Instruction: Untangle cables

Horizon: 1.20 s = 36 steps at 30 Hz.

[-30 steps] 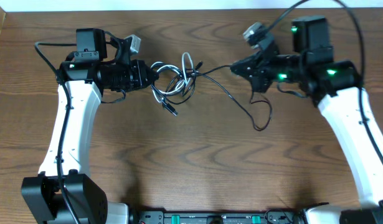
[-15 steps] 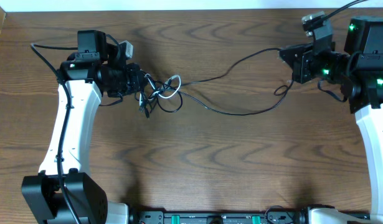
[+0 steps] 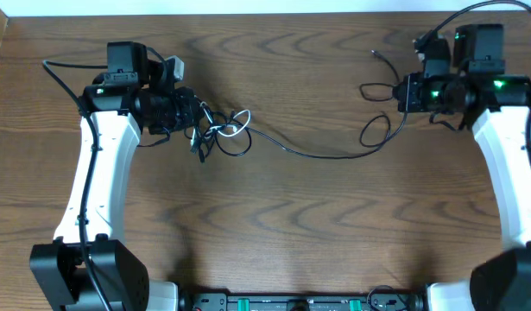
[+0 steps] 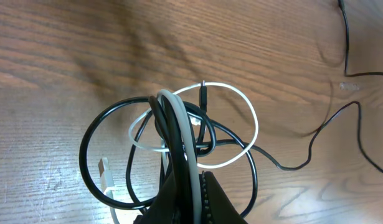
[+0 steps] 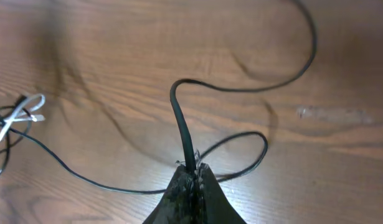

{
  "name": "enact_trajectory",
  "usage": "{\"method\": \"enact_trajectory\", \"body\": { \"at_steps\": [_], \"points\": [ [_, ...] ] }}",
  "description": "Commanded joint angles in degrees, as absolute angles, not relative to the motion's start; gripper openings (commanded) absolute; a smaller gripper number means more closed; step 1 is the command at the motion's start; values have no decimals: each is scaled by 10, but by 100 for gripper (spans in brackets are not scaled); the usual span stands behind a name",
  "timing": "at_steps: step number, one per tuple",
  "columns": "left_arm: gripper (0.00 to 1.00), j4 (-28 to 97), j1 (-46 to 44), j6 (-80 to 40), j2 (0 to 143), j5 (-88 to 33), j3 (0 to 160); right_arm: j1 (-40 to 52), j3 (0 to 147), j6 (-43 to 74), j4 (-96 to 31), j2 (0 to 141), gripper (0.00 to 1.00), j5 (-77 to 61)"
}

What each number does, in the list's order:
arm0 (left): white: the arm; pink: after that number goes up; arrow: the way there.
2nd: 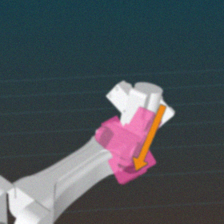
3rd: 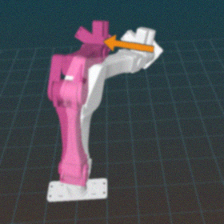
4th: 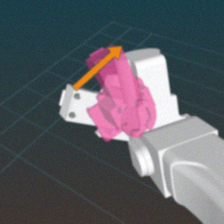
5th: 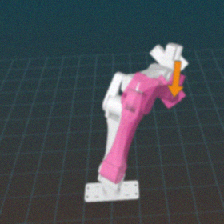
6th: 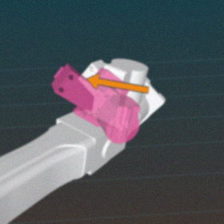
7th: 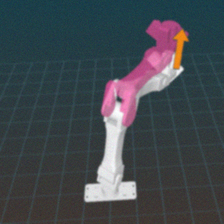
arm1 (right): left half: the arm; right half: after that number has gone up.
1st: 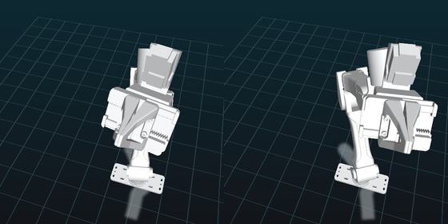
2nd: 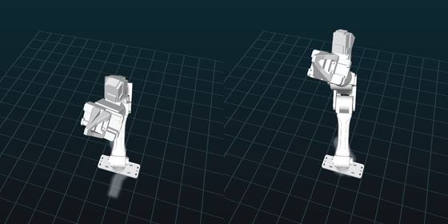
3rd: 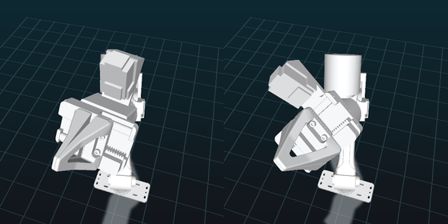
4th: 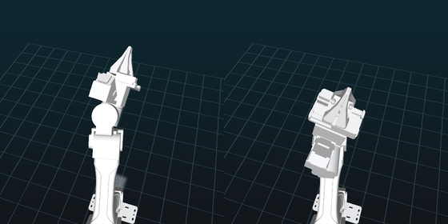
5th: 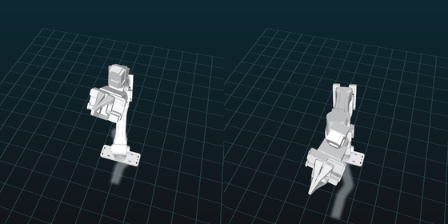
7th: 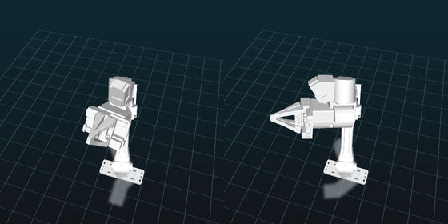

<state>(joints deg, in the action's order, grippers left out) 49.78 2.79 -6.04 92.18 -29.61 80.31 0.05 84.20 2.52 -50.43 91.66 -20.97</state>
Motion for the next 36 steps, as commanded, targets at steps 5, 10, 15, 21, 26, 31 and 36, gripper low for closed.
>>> {"method": "enact_trajectory", "body": {
  "at_steps": [5, 10, 15, 21, 26, 31, 36],
  "points": [
    [8, 462, 10, -63, 925, -349, 807, 2, 846, 32, -525, 1021, 1, -208],
    [9, 450, -24, -63, 925, -349, 807, 2, 846, 32, -532, 1056, 63, -218],
    [13, 447, -30, -63, 925, -349, 807, 2, 846, 32, -532, 1056, 91, -218],
    [38, 463, -30, -59, 925, -349, 807, 21, 846, 25, -528, 1056, 99, -252],
    [43, 467, -30, -57, 925, -318, 807, 37, 846, 21, -521, 1056, 99, -235],
    [42, 467, -30, -57, 933, -286, 807, 86, 846, -27, -514, 1056, 99, -353],
    [11, 476, -34, -57, 979, -290, 806, 167, 846, -39, -500, 1056, 99, -316]
  ]
}}
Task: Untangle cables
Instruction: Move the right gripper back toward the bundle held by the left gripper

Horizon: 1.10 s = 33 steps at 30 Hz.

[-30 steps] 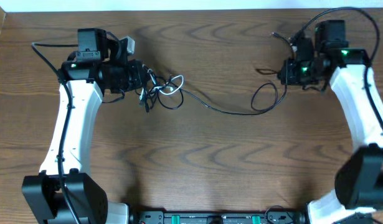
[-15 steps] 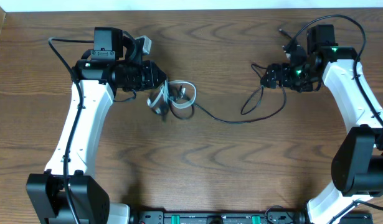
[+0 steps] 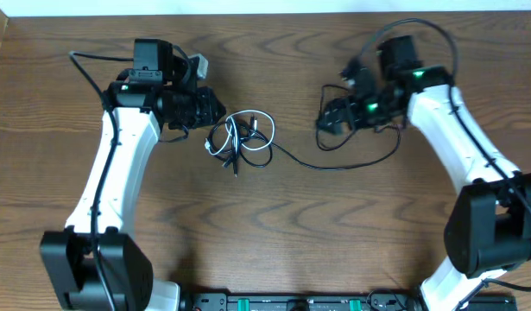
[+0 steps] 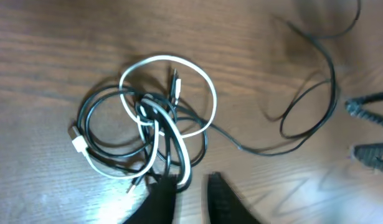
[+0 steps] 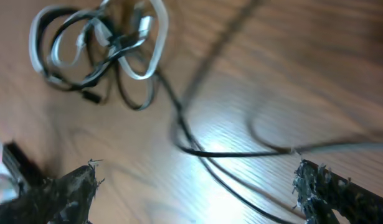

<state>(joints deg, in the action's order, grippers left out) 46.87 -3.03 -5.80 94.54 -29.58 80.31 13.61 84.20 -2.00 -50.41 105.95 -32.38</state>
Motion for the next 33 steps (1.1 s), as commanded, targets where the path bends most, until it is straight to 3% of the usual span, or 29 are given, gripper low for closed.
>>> {"method": "enact_trajectory", "body": {
  "at_steps": [1, 4, 5, 9, 14, 15, 18, 26, 28, 29, 31, 33],
  "points": [
    [11, 478, -37, -57, 990, -291, 806, 178, 846, -39, -499, 1056, 99, -298],
    [17, 479, -48, -57, 1017, -291, 806, 208, 846, -11, -500, 1056, 99, -190],
    [24, 479, -51, -57, 1023, -291, 806, 212, 846, 4, -499, 1056, 99, -152],
    [26, 479, -70, -57, 1048, -291, 806, 206, 846, 47, -503, 1056, 99, -48],
    [26, 477, -93, -56, 1077, -288, 806, 186, 846, 58, -513, 1057, 99, -29],
    [25, 477, -93, -46, 1080, -288, 806, 183, 846, 58, -515, 1057, 99, -29],
    [8, 479, -91, -17, 1080, -289, 806, 172, 846, 58, -521, 1057, 99, -29],
    [7, 540, -67, 112, 1061, -289, 806, 131, 846, 87, -527, 1057, 99, -33],
    [7, 544, -58, 133, 1039, -307, 806, 123, 846, 81, -526, 1057, 99, -81],
    [7, 544, -54, 156, 1023, -335, 806, 121, 846, 33, -522, 1057, 99, -170],
    [7, 544, -53, 161, 997, -343, 806, 120, 846, -36, -518, 1056, 94, -308],
    [7, 551, -53, 161, 978, -343, 806, 120, 847, -75, -507, 1055, 82, -434]
  ]
}}
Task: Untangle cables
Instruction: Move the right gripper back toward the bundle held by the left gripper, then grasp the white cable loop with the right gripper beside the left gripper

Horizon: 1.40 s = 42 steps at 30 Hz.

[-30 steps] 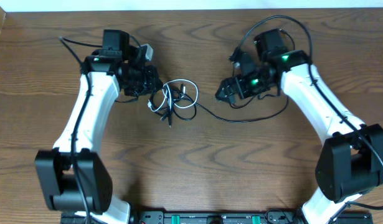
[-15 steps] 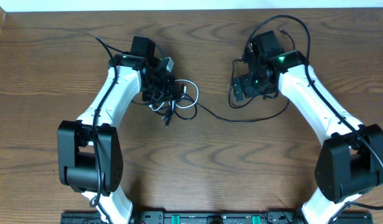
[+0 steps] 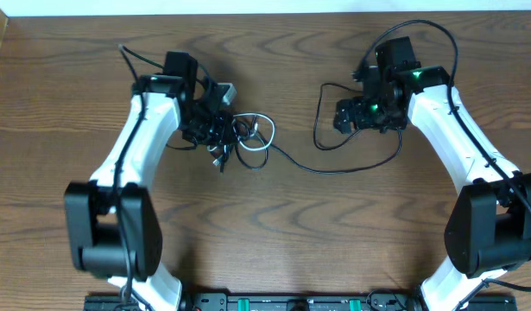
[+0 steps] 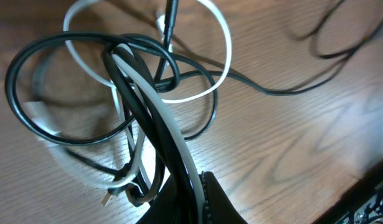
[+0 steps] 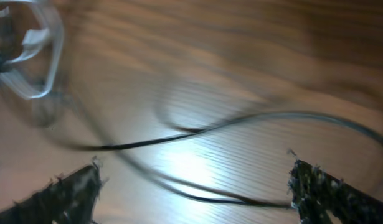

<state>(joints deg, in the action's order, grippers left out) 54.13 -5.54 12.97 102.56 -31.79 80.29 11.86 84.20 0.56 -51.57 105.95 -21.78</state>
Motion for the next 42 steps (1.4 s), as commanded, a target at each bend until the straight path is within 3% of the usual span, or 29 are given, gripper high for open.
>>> {"method": "enact_trajectory", "body": {
  "at_steps": [1, 3, 4, 6, 8, 11, 21, 30, 35, 42],
  "points": [
    [7, 555, -53, 161, 969, -344, 806, 120, 847, -79, -498, 1055, 71, -481],
    [7, 561, -53, 165, 954, -358, 806, 121, 847, -78, -466, 1055, 47, -561],
    [7, 566, -53, 185, 947, -390, 806, 122, 847, -78, -445, 1055, 29, -589],
    [7, 577, -53, 223, 945, -439, 806, 125, 847, -66, -406, 1055, 17, -624],
    [7, 585, -53, 246, 945, -462, 806, 129, 847, 1, -352, 1056, 17, -618],
    [7, 596, -53, 287, 945, -515, 806, 151, 847, 83, -294, 1056, 35, -588],
    [7, 602, -53, 289, 945, -582, 806, 246, 846, 157, -329, 1056, 36, -298],
    [7, 603, -53, 289, 945, -604, 806, 275, 846, 164, -363, 1057, 46, -273],
    [7, 604, -56, 289, 945, -622, 806, 276, 846, 156, -393, 1057, 37, -213],
    [7, 604, -56, 288, 945, -650, 806, 276, 846, 156, -408, 1058, 39, -101]
  ]
}}
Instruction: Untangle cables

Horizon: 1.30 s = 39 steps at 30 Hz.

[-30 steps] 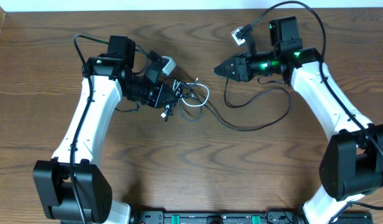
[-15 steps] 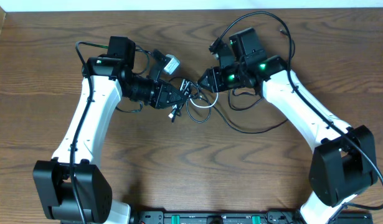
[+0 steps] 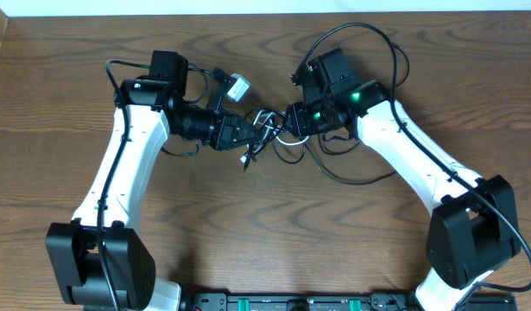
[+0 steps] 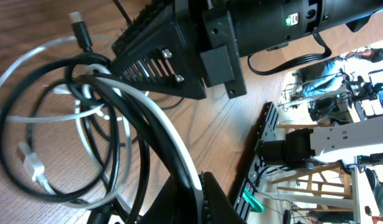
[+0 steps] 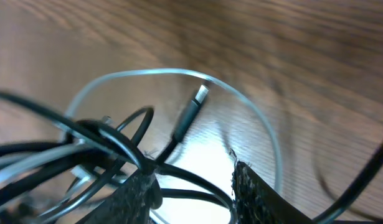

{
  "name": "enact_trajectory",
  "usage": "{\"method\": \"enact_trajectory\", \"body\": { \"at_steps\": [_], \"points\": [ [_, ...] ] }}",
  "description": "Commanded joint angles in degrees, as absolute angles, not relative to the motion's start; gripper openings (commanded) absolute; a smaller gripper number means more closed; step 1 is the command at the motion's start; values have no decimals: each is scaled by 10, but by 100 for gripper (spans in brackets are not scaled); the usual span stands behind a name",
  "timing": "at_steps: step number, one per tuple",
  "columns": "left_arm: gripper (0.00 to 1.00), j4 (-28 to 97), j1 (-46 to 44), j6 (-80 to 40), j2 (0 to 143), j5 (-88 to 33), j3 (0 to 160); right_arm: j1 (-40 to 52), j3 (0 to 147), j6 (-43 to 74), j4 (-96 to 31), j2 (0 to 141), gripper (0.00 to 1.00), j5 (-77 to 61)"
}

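A knot of black and white cables (image 3: 263, 130) lies at the table's back middle, between both grippers. My left gripper (image 3: 239, 131) holds its left side. In the left wrist view the gripper (image 4: 190, 190) is shut on a black strand and a white strand (image 4: 172, 140) side by side. My right gripper (image 3: 287, 121) presses into the knot's right side. In the right wrist view that gripper (image 5: 192, 186) is open, and black loops run between its fingers (image 5: 138, 196). A black plug (image 5: 190, 111) lies inside a thin white loop just beyond them.
A long black cable (image 3: 360, 177) trails from the knot in loops under the right arm toward the front right. The right gripper body (image 4: 179, 56) fills the top of the left wrist view. The table's back edge (image 3: 265, 12) is close behind.
The left gripper, still shut on the strands, has carried the knot right. The right gripper moved left from beside the loose cable into the knot, its fingers now closer together.
Each gripper was shut on a cable end with the line stretched across the table. Then both were open, the knot lying at centre-left. The left gripper shut on the knot again while the right hovered open, and now both meet at the knot.
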<state>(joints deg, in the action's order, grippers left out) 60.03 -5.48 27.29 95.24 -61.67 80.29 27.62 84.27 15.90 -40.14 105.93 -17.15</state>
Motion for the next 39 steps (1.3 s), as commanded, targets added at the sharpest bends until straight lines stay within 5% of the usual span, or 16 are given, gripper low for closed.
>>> {"method": "enact_trajectory", "body": {
  "at_steps": [1, 8, 21, 28, 39],
  "points": [
    [7, 604, -56, 287, 945, -653, 806, 277, 846, 156, -411, 1059, 39, -100],
    [7, 604, -56, 287, 945, -684, 806, 279, 846, 156, -394, 1062, 41, -92],
    [7, 604, -55, 284, 945, -654, 806, 248, 846, 159, -463, 1127, 43, 220],
    [7, 604, -47, 283, 945, -640, 806, 185, 845, 172, -477, 1136, 44, 219],
    [7, 588, 28, 91, 945, -438, 806, 106, 845, 171, -496, 1136, 43, 121]
  ]
}}
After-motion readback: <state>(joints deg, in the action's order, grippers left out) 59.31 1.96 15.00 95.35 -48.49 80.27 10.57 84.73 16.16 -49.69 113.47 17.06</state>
